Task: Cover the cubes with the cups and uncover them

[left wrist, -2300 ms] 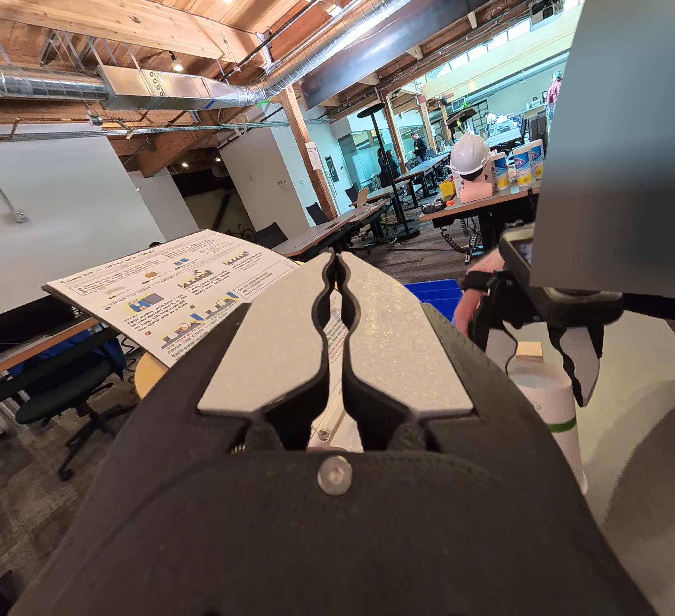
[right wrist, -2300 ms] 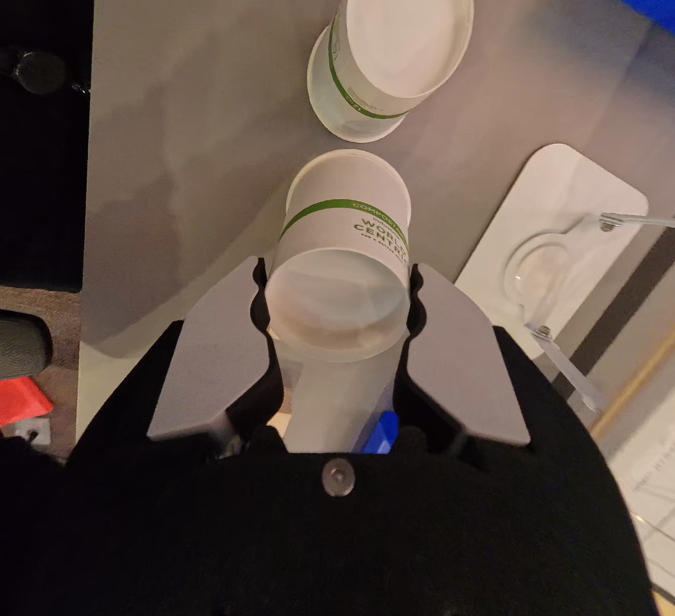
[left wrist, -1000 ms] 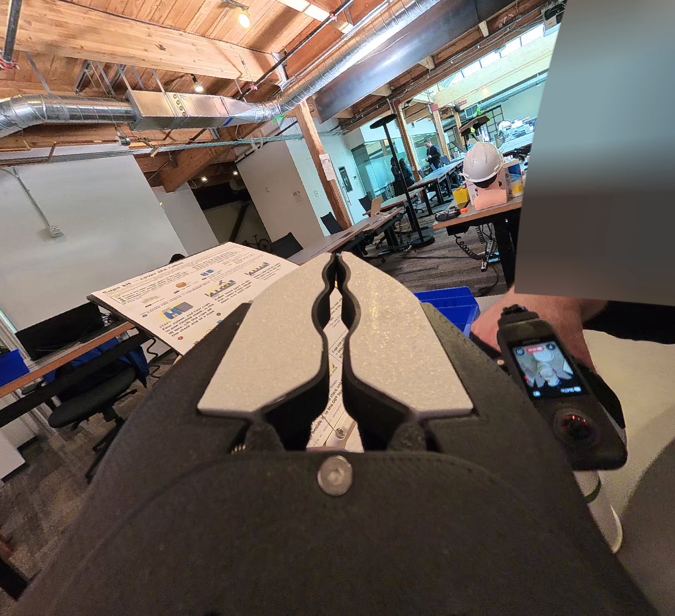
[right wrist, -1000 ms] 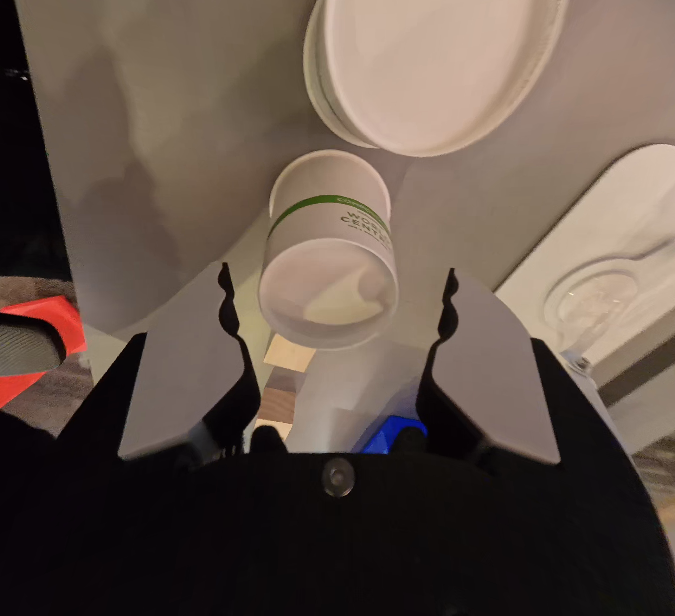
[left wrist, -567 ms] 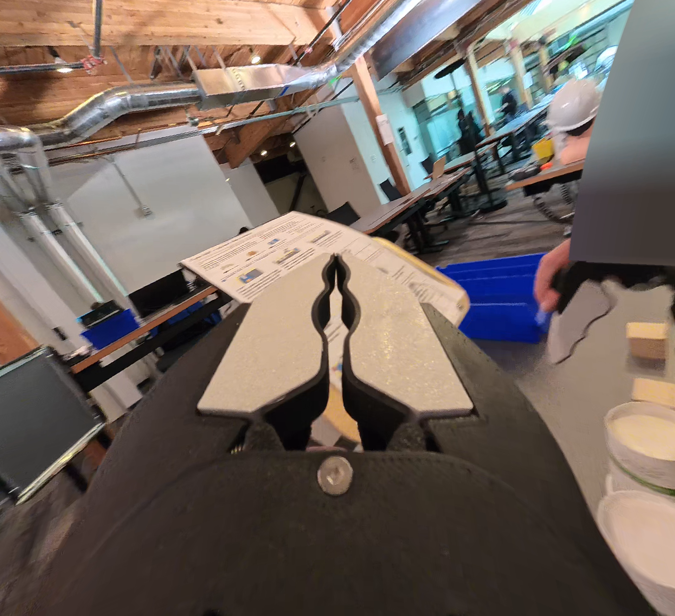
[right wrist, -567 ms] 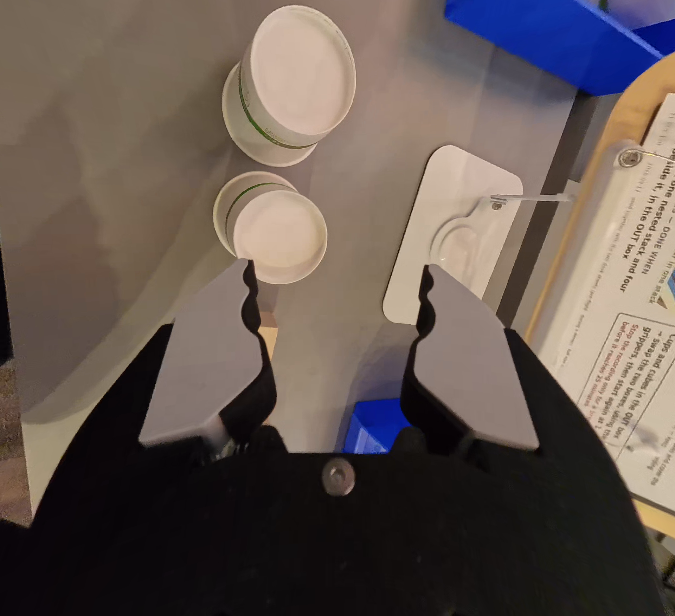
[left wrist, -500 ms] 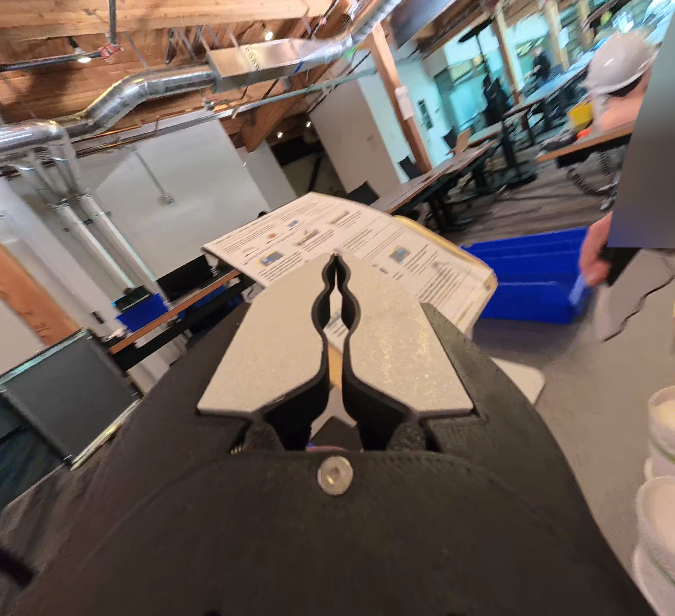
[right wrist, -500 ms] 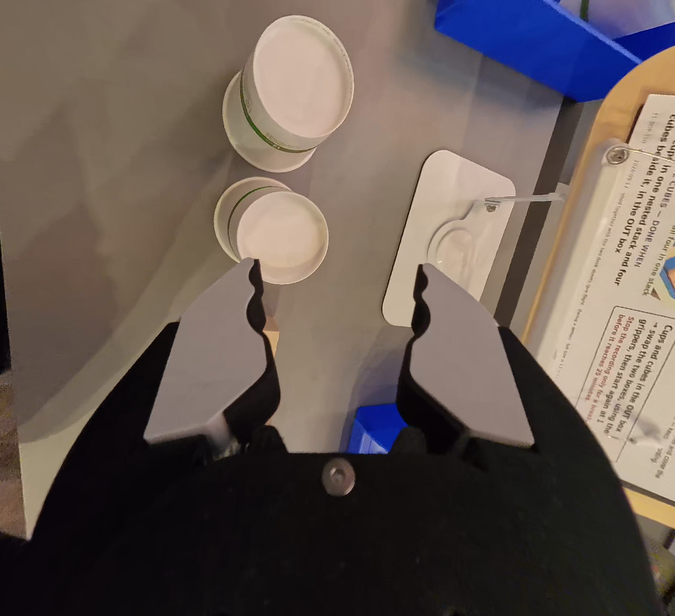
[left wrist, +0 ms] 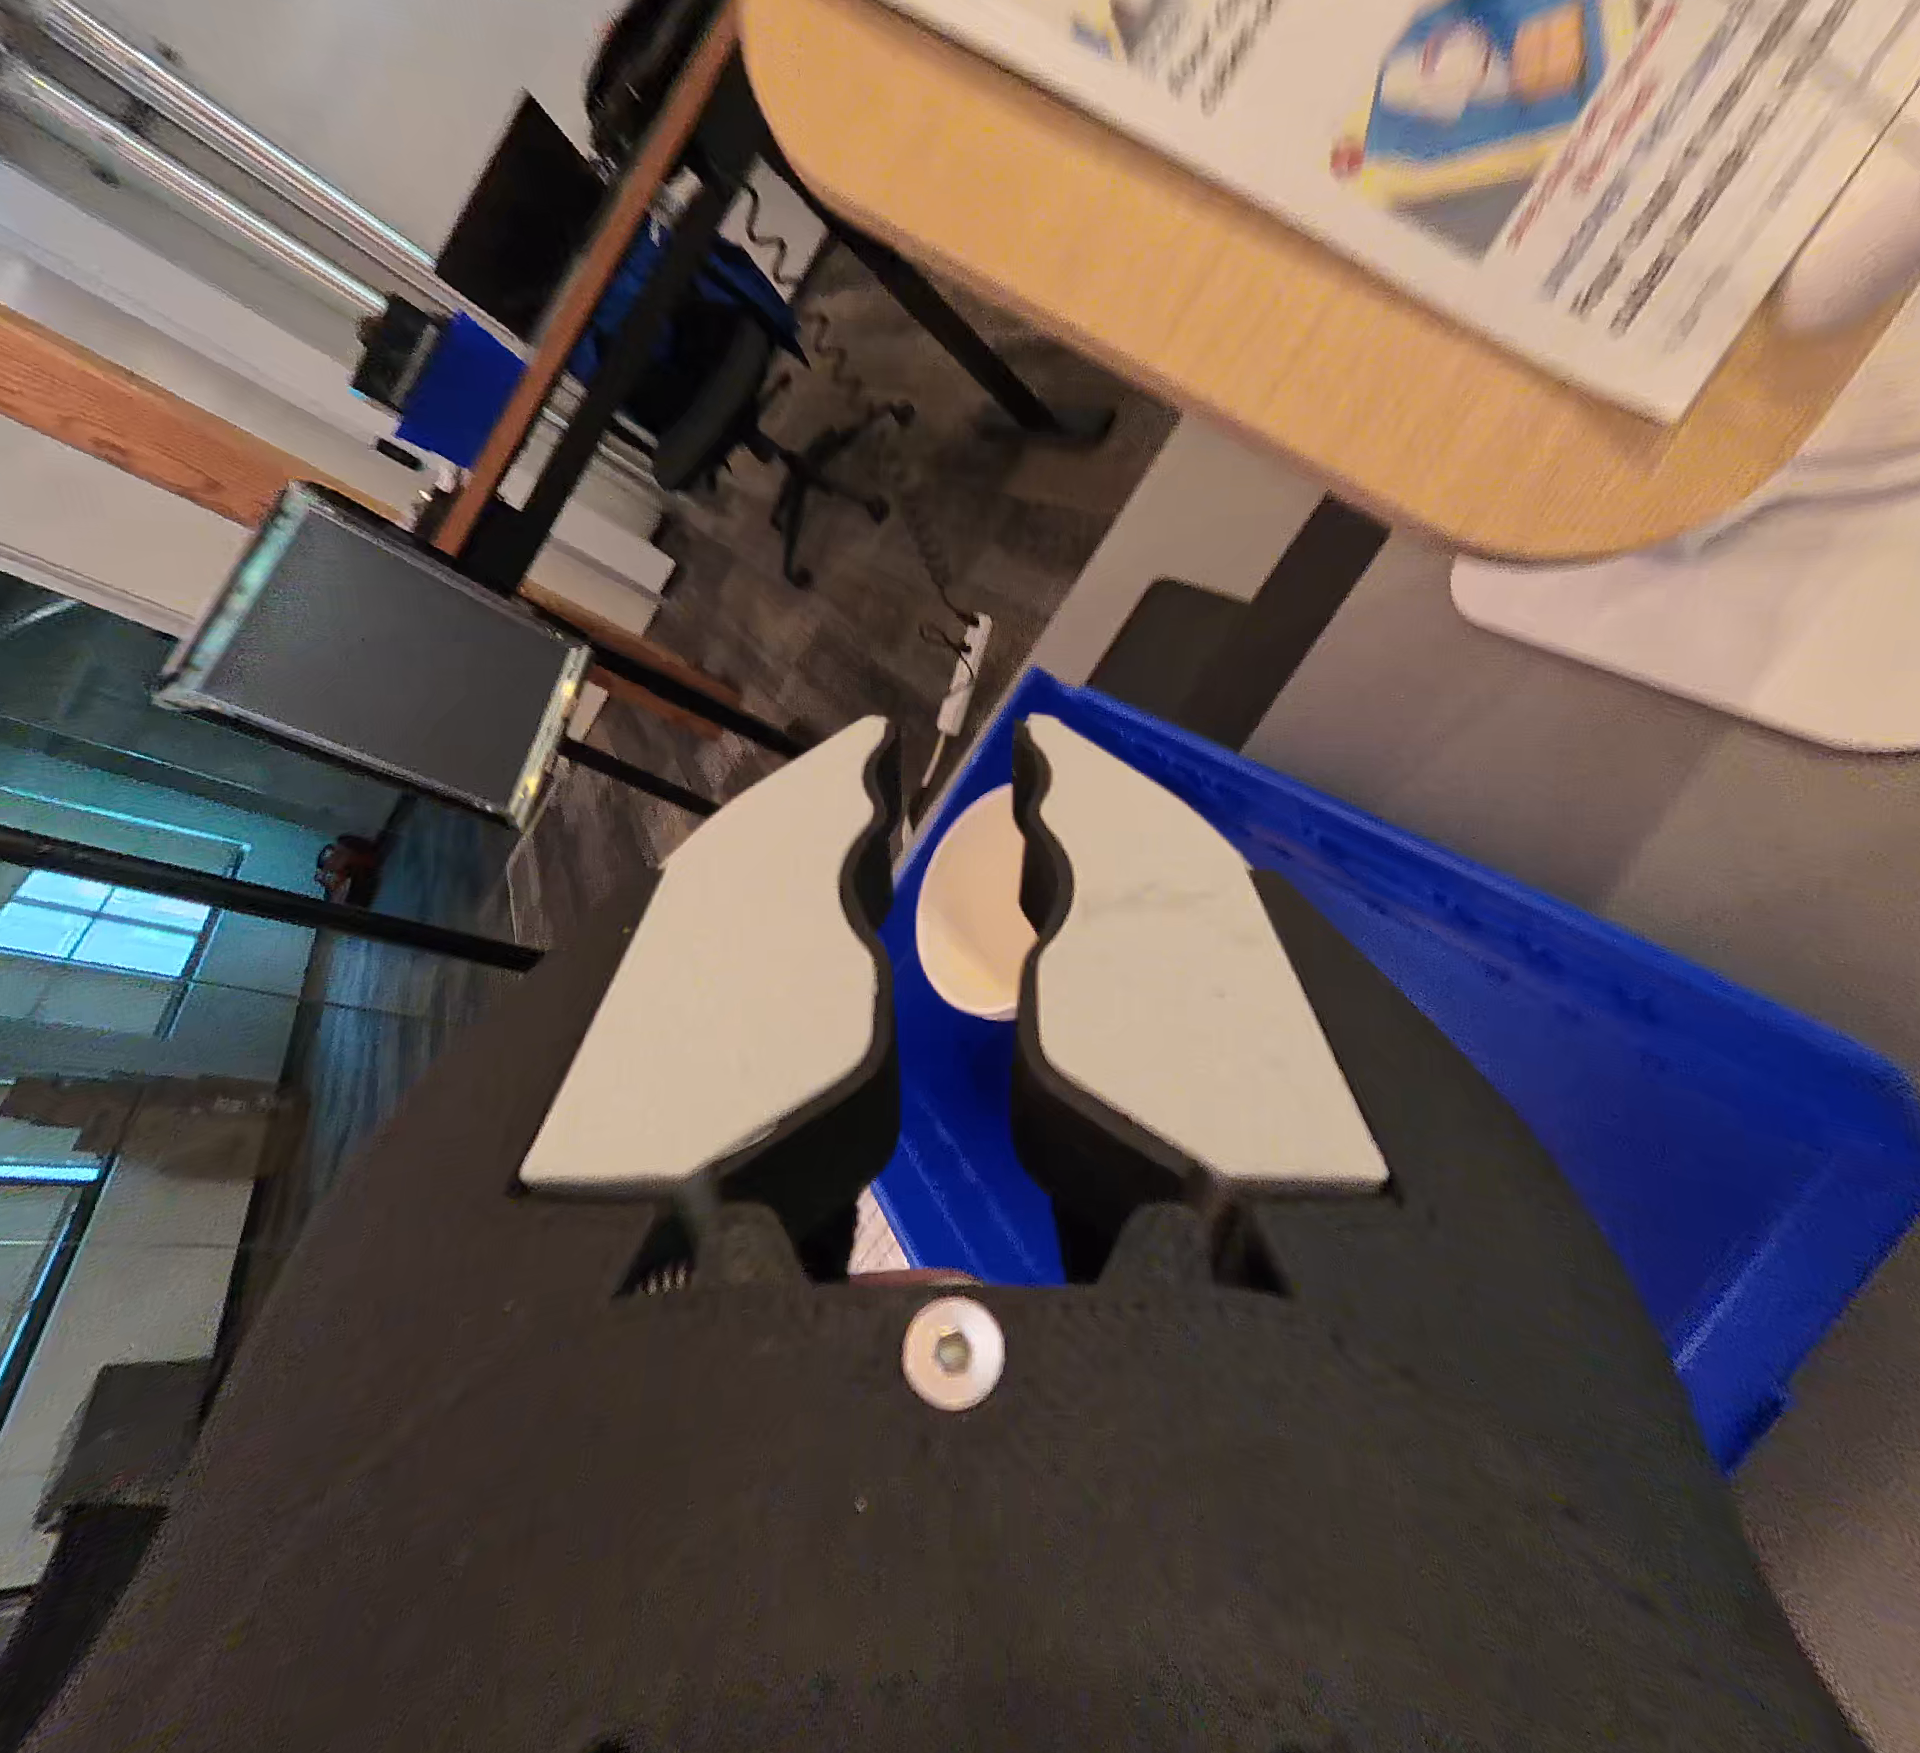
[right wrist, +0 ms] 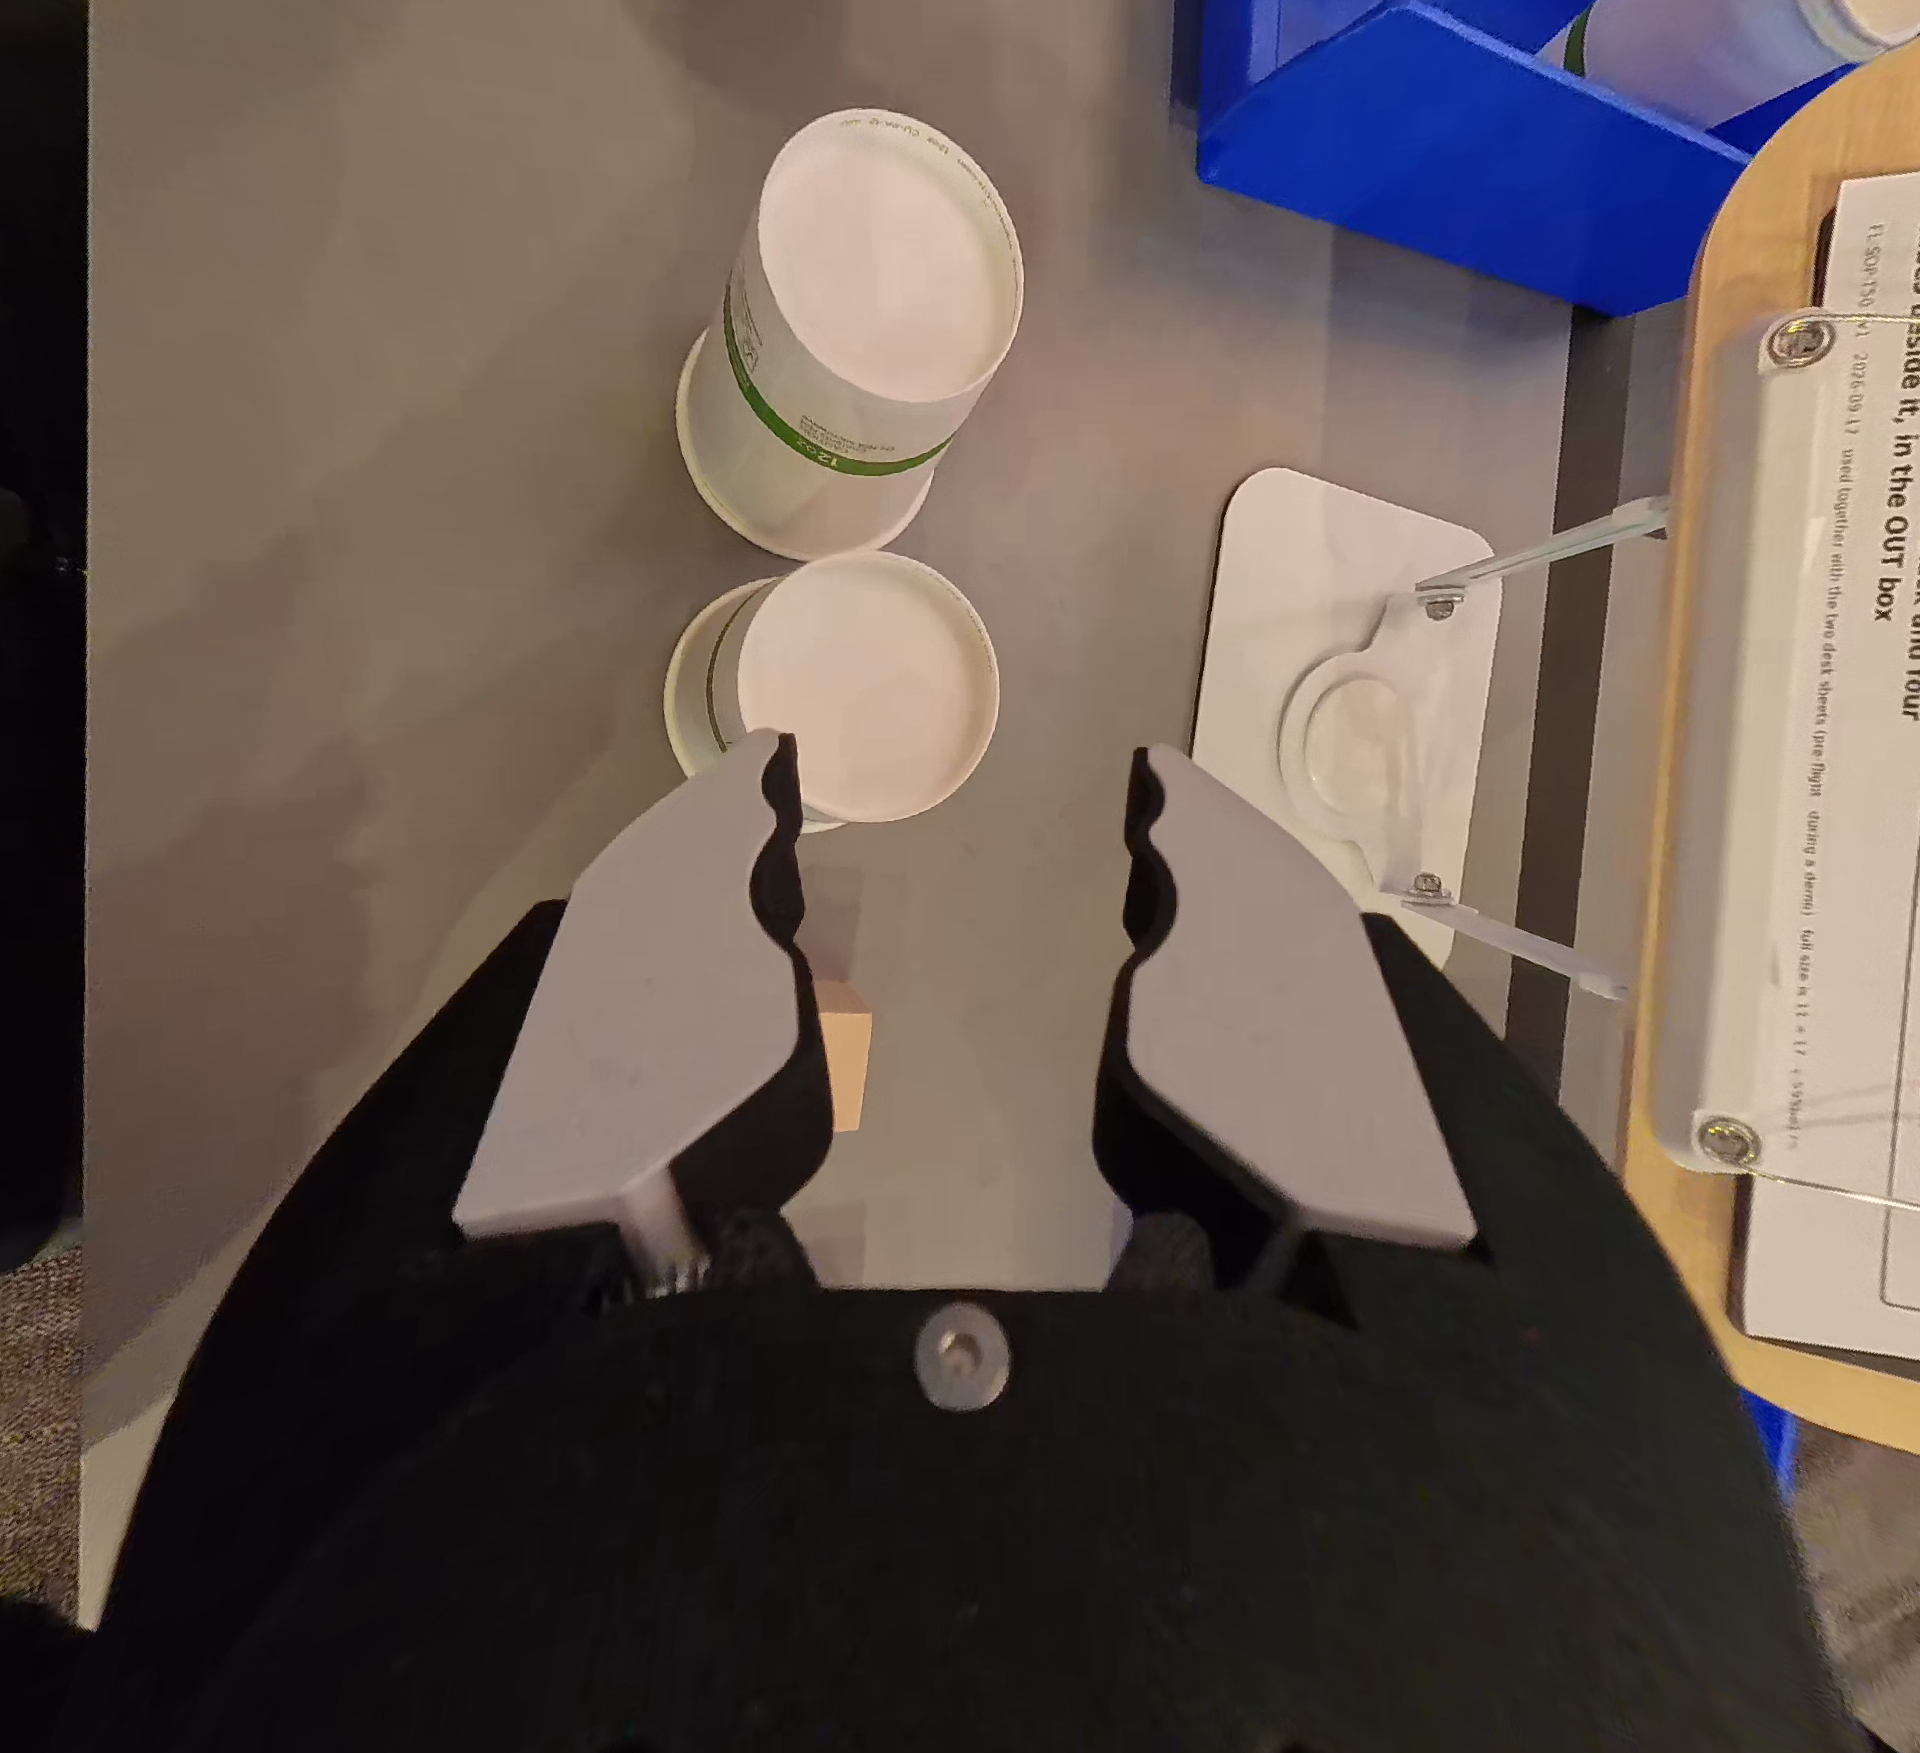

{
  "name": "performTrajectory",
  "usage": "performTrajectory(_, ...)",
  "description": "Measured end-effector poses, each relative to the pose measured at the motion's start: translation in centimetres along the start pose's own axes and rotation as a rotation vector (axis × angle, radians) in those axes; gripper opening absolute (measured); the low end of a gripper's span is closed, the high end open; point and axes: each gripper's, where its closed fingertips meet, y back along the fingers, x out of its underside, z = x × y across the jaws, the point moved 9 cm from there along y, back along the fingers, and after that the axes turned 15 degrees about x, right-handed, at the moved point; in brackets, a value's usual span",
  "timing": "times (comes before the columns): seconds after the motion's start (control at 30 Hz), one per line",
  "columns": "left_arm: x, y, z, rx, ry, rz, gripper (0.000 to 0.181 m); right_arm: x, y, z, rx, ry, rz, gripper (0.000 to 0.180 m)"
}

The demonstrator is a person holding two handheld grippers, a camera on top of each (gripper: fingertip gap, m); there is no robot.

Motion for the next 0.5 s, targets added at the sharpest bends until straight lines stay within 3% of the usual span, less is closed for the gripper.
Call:
performTrajectory(0.27, 4.7, -5.5, 0.3, 0.127, 0.019, 0.232, 0.022, 1.0, -0.2, 0.2, -0.012, -0.031, -0.029, 0.057)
performTrajectory(0.5, 6.8, -7.8, 0.3, 0.167, 0.016, 0.343, 0.025, 1.4, -0.4, 0.0, -0.016, -0.04, -0.038, 0.055)
